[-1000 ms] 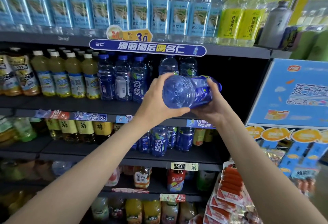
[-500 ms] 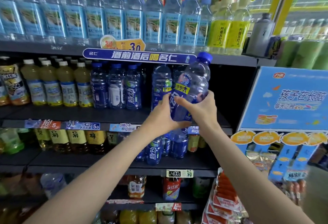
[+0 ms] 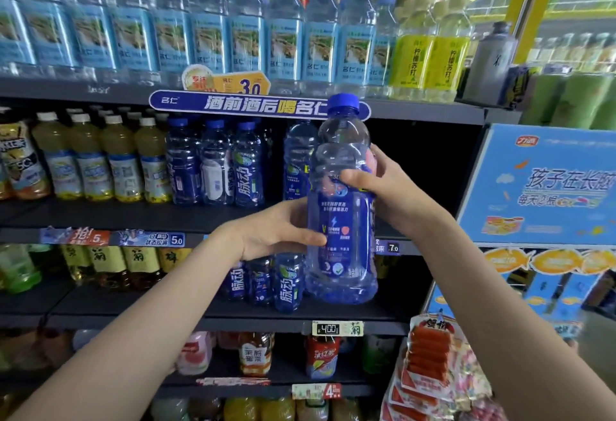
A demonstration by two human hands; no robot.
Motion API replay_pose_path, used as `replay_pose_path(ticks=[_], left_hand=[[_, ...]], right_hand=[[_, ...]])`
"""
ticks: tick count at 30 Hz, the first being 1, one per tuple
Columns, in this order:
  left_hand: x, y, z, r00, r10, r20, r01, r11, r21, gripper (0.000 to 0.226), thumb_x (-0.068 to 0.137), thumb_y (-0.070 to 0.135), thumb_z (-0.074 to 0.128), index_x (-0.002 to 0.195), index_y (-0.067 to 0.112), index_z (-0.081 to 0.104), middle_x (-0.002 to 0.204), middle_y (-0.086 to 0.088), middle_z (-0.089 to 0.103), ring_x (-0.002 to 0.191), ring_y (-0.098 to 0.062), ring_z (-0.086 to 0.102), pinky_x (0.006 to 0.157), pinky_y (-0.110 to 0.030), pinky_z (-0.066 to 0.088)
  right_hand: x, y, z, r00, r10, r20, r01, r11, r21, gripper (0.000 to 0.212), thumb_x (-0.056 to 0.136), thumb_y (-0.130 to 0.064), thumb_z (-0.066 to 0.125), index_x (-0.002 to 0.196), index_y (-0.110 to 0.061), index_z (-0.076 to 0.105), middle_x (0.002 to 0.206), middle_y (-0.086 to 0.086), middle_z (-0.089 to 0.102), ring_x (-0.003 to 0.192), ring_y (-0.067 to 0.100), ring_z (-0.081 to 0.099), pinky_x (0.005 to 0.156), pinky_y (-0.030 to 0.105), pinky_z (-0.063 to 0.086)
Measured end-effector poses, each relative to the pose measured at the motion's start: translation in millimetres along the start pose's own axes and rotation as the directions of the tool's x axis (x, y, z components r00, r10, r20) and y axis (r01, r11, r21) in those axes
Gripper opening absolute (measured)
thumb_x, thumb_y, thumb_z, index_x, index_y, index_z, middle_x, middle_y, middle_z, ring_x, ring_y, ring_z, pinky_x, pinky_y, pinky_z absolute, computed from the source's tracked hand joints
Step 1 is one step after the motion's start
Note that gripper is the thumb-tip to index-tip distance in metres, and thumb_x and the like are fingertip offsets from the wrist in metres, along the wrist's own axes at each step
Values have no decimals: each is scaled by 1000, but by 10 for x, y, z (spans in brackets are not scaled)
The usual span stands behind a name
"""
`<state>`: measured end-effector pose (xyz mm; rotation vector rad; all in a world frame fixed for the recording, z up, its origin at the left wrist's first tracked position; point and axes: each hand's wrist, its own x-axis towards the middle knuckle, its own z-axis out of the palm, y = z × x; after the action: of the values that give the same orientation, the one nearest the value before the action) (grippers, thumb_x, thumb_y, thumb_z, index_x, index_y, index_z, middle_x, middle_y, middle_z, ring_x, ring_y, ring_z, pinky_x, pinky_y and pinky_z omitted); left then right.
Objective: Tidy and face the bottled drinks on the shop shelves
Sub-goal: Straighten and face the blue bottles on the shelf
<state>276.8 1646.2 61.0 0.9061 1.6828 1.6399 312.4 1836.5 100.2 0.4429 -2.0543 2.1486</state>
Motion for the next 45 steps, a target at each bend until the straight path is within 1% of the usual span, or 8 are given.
replay_pose_path(ticks=[3,7,16,22,26,30,37,45], left_hand=[[31,-62,12,993,-20,-112,9,994,-105,84,55,29,84,129,32,46,124,0,58,108,-17,61,81,-29,54],[311,-88,329,919,104,-381,4,962,274,88,63,32,85,134,19,35,120,9,58,115,-10,55,96,-30,45],[481,-194,163,902,137,-409,-90,987,132,47,69,9,77,104,28,51,101,6,65,93,-11,64,80,-26,52],[723,-223,211,841,393,-373,-97,787,610,79,63,30,85,124,33,36,107,26,54,86,18,53,73,-2,42],[882,-252,-22,848,427,-314,-89,698,710,90,72,25,80,143,23,26,133,10,49,116,-3,49,93,-11,39],[915,-402,-365,718,437,-542,86,716,692,70,81,17,70,139,12,30,136,-4,44,122,-16,47,98,-23,37],[1171,-523,-649,536,463,-706,236,721,652,75,81,21,71,140,7,26,139,-12,34,127,-25,40,100,-29,34],[1481,-651,-786,513,211,-832,341,840,423,93,74,30,77,143,3,21,143,-14,34,131,-29,36,103,-35,33]], right_hand=[[28,-27,106,940,-89,-330,-32,938,-344,97,42,-39,92,125,-22,46,109,-4,64,92,13,66,82,35,55],[28,13,191,866,-224,-447,-119,776,-619,100,56,-48,86,137,-26,32,105,-9,52,94,13,55,85,31,49],[-46,77,-186,975,11,-222,-92,929,-358,76,69,-43,73,134,-16,46,105,-2,66,95,11,64,89,36,53],[1,426,-102,827,-246,-506,-11,892,-452,70,60,-30,88,113,-15,46,89,-21,55,76,-13,58,69,10,48],[74,564,-307,782,-415,-465,89,813,-576,86,58,-23,90,129,-14,42,106,-14,58,91,-8,57,77,5,44],[244,716,-576,777,-503,-379,90,685,-723,90,58,-18,90,133,-6,40,116,-6,50,106,5,49,82,-2,32],[800,918,-906,710,-342,-615,-131,794,-593,89,62,-29,88,133,-7,39,124,7,58,111,21,56,86,21,39],[1082,1085,-1172,727,-250,-640,-243,778,-580,102,68,-34,83,144,-2,23,141,18,41,129,33,42,100,37,37]])
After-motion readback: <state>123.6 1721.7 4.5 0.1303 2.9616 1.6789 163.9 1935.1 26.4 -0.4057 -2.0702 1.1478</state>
